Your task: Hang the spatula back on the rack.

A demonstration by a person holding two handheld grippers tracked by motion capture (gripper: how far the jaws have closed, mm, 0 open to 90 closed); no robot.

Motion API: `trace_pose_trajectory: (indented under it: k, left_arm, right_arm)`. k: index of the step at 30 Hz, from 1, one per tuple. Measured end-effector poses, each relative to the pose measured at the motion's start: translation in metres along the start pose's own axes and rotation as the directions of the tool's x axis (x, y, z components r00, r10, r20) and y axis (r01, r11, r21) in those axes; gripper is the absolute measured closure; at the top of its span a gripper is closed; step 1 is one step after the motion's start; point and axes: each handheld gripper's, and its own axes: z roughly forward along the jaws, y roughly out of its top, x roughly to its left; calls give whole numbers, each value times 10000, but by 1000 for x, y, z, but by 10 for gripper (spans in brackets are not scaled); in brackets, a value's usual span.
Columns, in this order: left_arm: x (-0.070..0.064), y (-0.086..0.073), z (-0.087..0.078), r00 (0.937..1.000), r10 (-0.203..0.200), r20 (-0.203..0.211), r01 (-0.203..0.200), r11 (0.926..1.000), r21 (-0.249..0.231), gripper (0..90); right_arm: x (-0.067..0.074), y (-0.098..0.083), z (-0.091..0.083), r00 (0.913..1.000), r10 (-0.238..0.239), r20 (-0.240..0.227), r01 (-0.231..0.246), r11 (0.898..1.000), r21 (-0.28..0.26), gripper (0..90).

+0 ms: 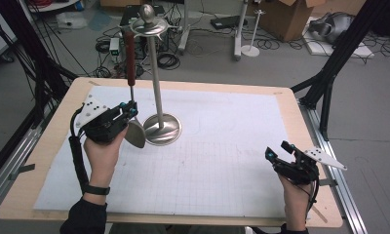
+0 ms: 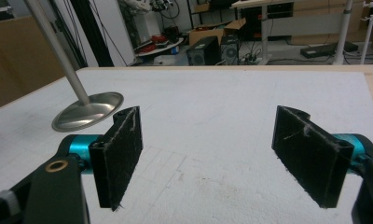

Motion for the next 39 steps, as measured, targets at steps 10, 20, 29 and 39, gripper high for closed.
trace_pose_trajectory:
  k: [10,20,29,39]
  left_arm:
    - [1,3,-5,9998,128,-153,-129,9999,-56,805]
    - [3,-6,-25,9991,370,219,-381,9980,505,429]
    - [7,-27,-49,9951,521,841,-586,9953,772,300]
    - [16,-64,-61,9933,346,1099,-451,9946,940,240]
  right_arm:
    - [0,0,0,10000,-28,2,28,10000,31,232]
    - [0,0,1,10000,-31,-8,31,10000,26,232]
    - [0,-2,2,10000,-75,23,75,9999,145,232]
    - [1,-4,3,9998,-177,52,175,9995,271,232]
